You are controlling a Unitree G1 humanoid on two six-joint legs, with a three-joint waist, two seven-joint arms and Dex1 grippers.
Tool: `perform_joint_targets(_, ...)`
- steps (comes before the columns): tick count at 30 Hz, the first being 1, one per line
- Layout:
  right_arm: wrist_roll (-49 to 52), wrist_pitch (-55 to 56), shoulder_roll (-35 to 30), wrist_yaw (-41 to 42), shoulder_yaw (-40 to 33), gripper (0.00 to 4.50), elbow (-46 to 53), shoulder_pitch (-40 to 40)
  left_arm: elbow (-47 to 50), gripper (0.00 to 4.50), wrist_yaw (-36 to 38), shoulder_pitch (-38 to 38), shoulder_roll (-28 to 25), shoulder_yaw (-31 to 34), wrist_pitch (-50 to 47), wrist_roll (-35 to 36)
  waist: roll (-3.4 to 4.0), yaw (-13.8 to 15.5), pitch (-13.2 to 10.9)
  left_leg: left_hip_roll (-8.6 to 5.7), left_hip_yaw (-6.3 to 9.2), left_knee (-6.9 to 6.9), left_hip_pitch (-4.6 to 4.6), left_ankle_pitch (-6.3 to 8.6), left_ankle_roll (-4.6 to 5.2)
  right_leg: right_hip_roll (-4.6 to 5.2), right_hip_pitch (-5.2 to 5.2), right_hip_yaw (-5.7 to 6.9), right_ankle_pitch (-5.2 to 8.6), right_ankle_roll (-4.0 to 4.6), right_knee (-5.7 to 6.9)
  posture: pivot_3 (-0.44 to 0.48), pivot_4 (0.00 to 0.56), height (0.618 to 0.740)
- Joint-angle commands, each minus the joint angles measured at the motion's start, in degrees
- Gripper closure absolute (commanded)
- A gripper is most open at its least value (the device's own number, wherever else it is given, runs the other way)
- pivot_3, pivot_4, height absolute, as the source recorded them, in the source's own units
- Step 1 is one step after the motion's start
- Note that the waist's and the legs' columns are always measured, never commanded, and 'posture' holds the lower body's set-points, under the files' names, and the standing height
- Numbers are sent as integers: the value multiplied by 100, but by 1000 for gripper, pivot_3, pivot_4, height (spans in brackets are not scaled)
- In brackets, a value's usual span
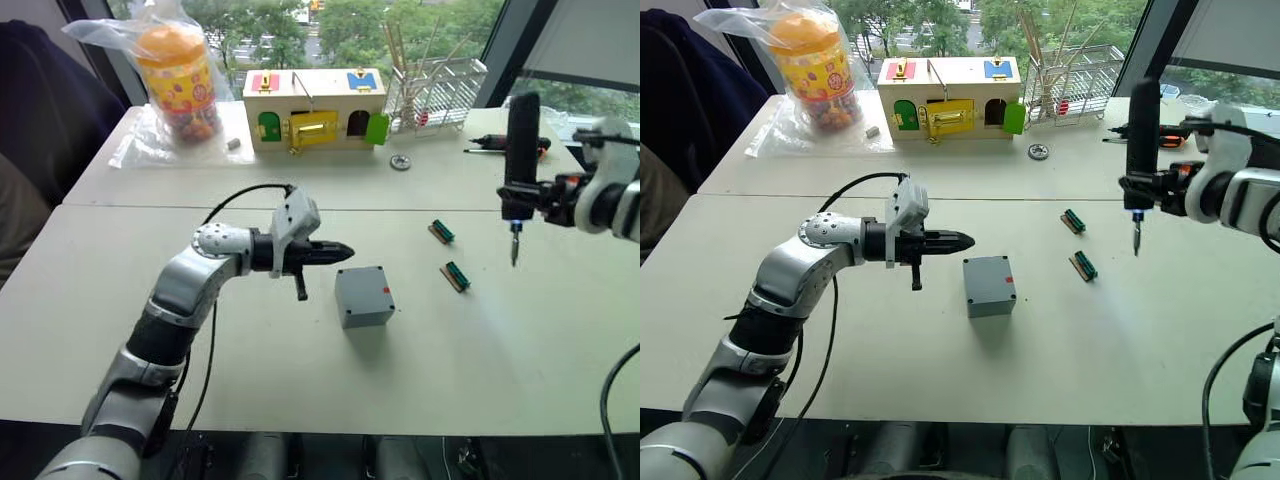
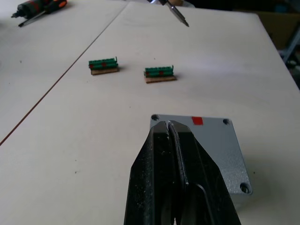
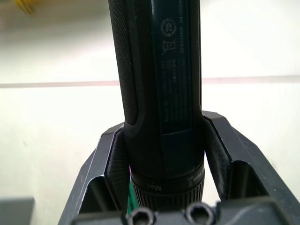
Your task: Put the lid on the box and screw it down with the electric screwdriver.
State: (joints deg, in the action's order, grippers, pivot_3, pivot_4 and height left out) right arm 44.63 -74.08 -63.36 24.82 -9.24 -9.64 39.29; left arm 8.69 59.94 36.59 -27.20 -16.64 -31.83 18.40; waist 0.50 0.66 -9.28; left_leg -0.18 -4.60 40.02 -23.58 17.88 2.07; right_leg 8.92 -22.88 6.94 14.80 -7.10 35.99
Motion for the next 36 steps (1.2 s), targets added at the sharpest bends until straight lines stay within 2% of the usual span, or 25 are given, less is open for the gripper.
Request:
perform_joint_targets(1,-96,-419,-377,784,170,2632,-497,-6,570,4500,250,-147,-79,-211,61,101,5,-3,-8,1,-1,3,0,-1,-2,0,-1,0,0,0,0,0,150,705)
perform_joint_targets(5,-332,-634,-446,1427,637,2632,-1109,78,708,4500,283,-288,-26,-342,58,119,16,-10,-19,4,-1,9,3,-5,-8,0,-6,-7,0,0,0,0,150,705)
perform_joint_targets(13,-1309,17,-207,2092,1378,2632,-2063,443,676,4500,166,-433,80,-543,4,52,17,12,-26,0,0,8,2,-6,-10,1,-6,-7,0,0,-2,0,150,705)
perform_joint_targets(24,-1750,40,349,2291,1209,2632,-2507,634,315,4500,-42,-382,-1,-252,-181,28,16,-1,-27,3,1,8,3,-9,-16,-3,-5,-6,0,-1,-1,0,150,705)
perform_joint_targets(26,-1776,1,396,2292,1151,1645,-2446,583,326,4500,-88,-407,67,-88,-314,230,16,-4,-27,3,1,9,3,-10,-17,-3,-4,-6,0,-1,-1,0,150,705)
perform_joint_targets(31,-1855,18,464,2184,906,17,-2416,563,395,4500,-205,-460,129,417,-686,728,16,-5,-27,4,3,9,7,-11,-19,-4,2,-6,0,-1,-1,0,150,705)
perform_joint_targets(36,-1760,365,363,2083,154,17,-2301,544,711,4500,-381,-739,-114,1144,-1225,1320,16,2,-27,2,4,9,8,-11,-19,-3,3,-5,0,-2,-1,0,150,705)
